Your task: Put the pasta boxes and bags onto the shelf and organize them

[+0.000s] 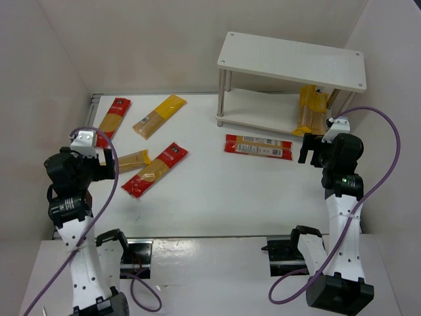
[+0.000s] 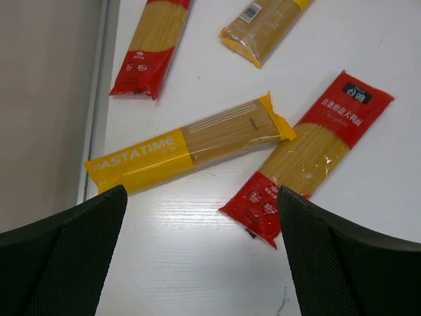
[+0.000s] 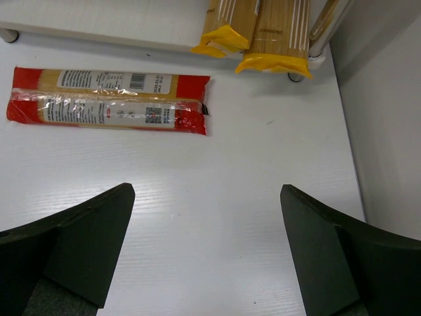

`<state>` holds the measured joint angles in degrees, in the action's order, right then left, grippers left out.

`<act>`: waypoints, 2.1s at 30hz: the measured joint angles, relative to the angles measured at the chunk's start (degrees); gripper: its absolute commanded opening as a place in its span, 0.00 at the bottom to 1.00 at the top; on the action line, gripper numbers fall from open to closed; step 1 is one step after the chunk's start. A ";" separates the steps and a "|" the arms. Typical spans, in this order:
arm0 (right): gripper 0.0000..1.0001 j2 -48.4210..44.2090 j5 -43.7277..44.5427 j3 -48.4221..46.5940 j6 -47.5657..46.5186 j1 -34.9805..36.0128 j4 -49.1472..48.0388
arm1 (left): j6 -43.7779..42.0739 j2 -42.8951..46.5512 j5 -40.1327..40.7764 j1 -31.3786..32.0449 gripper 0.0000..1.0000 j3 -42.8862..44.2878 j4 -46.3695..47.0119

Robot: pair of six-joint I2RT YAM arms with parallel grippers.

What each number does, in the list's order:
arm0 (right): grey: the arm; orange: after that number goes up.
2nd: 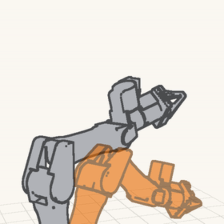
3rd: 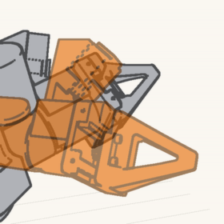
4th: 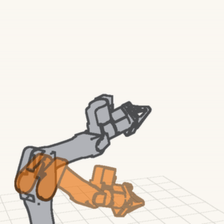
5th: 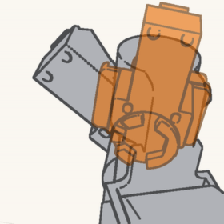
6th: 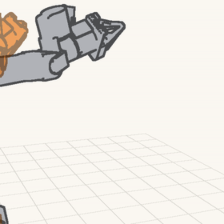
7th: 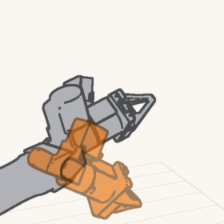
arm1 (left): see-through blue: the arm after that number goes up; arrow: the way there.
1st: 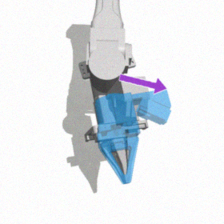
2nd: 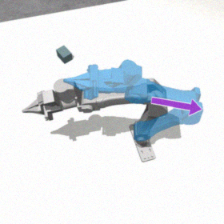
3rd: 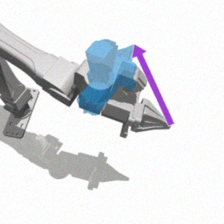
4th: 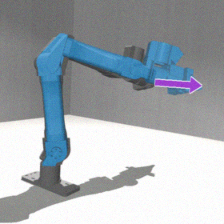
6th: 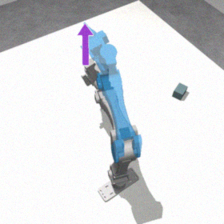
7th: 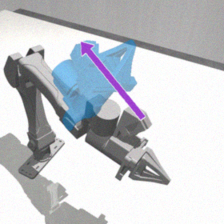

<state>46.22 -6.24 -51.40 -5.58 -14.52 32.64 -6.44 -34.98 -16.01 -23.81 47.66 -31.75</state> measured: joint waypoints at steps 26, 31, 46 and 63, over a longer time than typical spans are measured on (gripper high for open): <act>1.00 20.50 8.72 -4.35 -6.75 40.96 -0.17 | -44.15 -4.68 -1.44 4.22 1.00 -11.76 0.35; 1.00 31.10 14.34 -9.94 -11.06 50.03 0.72 | -38.12 -8.37 -1.77 0.52 1.00 -6.75 -0.26; 1.00 24.37 9.94 -7.15 -15.15 44.59 -0.72 | -65.33 -33.48 -7.15 -7.61 0.93 -6.16 3.19; 1.00 11.69 -2.51 -3.41 -15.76 25.81 0.68 | -83.12 -55.52 -7.48 -7.17 0.93 1.62 9.33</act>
<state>57.91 -8.75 -54.81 -21.34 11.29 33.32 -89.56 -90.50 -23.49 -30.98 49.28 -22.41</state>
